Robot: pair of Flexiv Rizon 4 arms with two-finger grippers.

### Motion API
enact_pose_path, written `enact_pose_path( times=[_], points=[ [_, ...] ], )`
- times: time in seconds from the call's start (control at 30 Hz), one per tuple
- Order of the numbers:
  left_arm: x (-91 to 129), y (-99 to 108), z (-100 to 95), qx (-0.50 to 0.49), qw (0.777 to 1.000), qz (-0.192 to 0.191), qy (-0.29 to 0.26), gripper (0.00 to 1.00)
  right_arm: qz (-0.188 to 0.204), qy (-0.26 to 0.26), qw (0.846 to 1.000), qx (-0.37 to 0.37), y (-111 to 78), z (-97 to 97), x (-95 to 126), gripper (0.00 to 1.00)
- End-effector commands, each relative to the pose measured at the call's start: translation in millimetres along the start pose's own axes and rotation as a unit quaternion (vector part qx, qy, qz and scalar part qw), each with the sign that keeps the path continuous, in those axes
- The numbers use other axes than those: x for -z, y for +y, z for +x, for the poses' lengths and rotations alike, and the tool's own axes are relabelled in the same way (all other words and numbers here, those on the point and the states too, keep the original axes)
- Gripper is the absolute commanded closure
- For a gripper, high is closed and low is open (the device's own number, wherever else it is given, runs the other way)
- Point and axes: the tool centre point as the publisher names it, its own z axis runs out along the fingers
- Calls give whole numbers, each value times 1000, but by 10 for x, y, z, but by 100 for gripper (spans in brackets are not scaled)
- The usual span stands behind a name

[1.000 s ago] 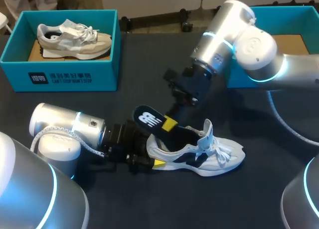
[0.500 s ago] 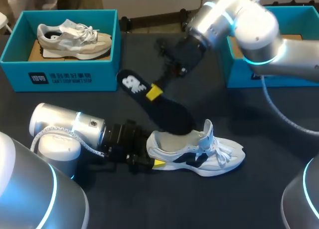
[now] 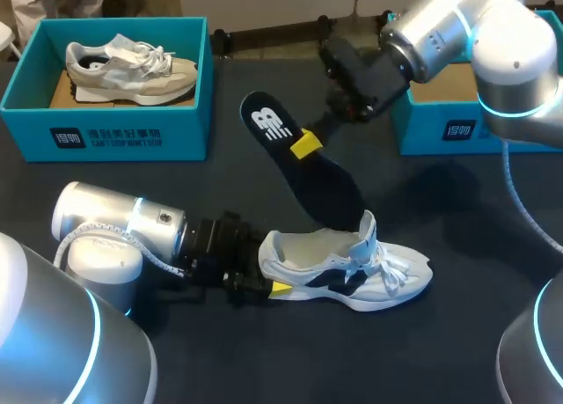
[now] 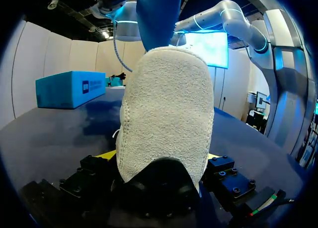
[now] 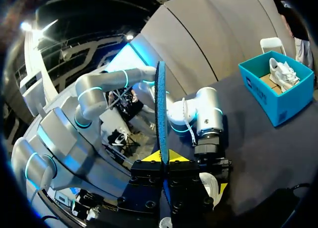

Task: Take the shoe out of the shoebox, open the shoe tongue, remove and reinsert the insole, then place the shoe into the shoebox

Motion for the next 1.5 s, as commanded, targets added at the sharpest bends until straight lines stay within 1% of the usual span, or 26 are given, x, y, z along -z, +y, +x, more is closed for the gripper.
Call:
enact_pose_path(
  times=[0.03,0.07,0.1,0.13,0.17,0.2,0.23,0.27,0.3,0.4,0.43,0.47,0.53,0.57,0.97,1.0,1.03,1.07,1.13,1.23,1.3,1.37,1.43,1.47,1.5],
  points=[
    [-8,10,-1,0,1000,0,0,100,0,-3,1000,0,-5,13,-14,100],
    [-8,10,-1,0,1000,0,0,100,-24,-17,1000,-4,40,12,2,100],
    [-8,10,-1,0,1000,0,0,100,-37,-28,999,-4,84,54,47,100],
    [-8,10,-1,0,1000,0,0,100,-50,-48,998,-9,133,124,115,100],
    [-8,10,-1,0,1000,0,0,100,-71,-67,995,-17,175,205,201,100],
    [-8,10,-1,0,1000,0,0,100,-74,-77,994,-18,195,254,242,100],
    [-8,10,-1,0,1000,0,0,100,-85,-101,991,-29,245,361,317,100],
    [-8,10,-1,0,1000,0,0,100,-100,-115,987,-43,272,428,372,100],
    [-8,10,-1,0,1000,0,0,100,-97,-129,986,-45,300,492,394,100],
    [-8,10,-1,0,1000,0,0,100,-110,-149,982,-48,359,663,438,100],
    [-8,10,-1,0,1000,0,0,100,-110,-149,982,-48,359,663,438,100],
    [-8,10,-1,0,1000,0,0,100,-120,-150,980,-46,385,761,463,100],
    [-8,10,-1,0,1000,0,0,100,-123,-153,979,-45,410,828,487,100],
    [-8,10,-1,0,1000,0,0,100,-132,-147,979,-42,440,902,521,100],
    [-8,10,-1,0,1000,0,0,100,-131,-146,980,-42,446,914,523,100],
    [-8,10,-1,0,1000,0,0,100,-147,-136,979,-41,454,914,518,100],
    [-8,10,-1,0,1000,0,0,100,-150,-137,978,-41,457,922,522,100],
    [-8,10,-1,0,1000,0,0,100,-162,-142,976,-40,479,953,540,100],
    [-8,10,-1,0,1000,0,0,100,-196,-143,970,-25,506,1092,624,100],
    [-8,10,-1,0,1000,0,0,100,-216,-150,965,-17,533,1268,711,100],
    [-8,10,-1,0,1000,0,0,100,-225,-148,963,-11,548,1353,736,100],
    [-8,10,-1,0,1000,0,0,100,-234,-155,960,-12,555,1423,769,100],
    [-8,10,-1,0,1000,0,0,100,-260,-161,952,-20,574,1488,806,100],
    [-8,10,-1,0,1000,0,0,100,-266,-168,949,-26,609,1543,836,100],
    [-8,10,-1,0,1000,0,0,100,-266,-168,949,-26,609,1543,836,100]
  ],
)
